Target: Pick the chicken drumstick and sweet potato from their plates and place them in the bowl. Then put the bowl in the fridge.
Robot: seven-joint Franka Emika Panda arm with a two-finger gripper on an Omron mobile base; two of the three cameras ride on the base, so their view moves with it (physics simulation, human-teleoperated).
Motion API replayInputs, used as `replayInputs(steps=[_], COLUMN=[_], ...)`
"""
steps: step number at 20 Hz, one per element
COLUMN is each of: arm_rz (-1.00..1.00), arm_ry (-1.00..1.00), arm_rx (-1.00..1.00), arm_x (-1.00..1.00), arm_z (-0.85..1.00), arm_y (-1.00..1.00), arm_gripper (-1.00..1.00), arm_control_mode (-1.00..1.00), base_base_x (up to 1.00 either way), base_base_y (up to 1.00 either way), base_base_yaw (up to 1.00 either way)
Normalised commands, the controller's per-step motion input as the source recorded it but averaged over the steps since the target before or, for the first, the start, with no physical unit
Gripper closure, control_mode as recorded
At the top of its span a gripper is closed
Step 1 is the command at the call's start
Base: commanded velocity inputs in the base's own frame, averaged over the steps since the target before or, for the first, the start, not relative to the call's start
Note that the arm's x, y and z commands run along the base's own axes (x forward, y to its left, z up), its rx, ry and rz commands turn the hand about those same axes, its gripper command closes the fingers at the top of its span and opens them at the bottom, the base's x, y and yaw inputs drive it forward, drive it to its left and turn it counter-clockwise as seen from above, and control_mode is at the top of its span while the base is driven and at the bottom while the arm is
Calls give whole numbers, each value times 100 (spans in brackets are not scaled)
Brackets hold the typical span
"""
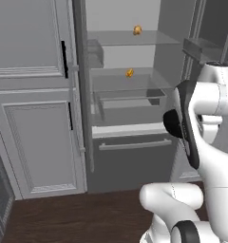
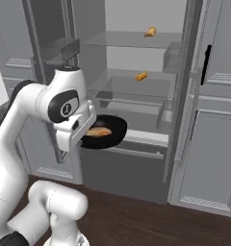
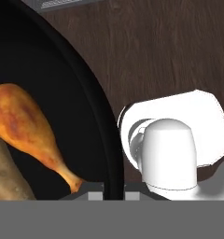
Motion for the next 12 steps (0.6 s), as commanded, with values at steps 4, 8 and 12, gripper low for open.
replayInputs(steps=[4, 8, 12], arm_rz=[0, 0, 0], arm_ry=[0, 0, 0], arm_rx=[0, 0, 0], arm_x=[0, 0, 0], arm_z=[0, 0, 0], arm_y=[0, 0, 0], arm_gripper=[100, 100, 100], arm_control_mode=[100, 100, 100], base_base_x=[100, 100, 100], base_base_y=[0, 0, 0], base_base_yaw=[1, 1, 2])
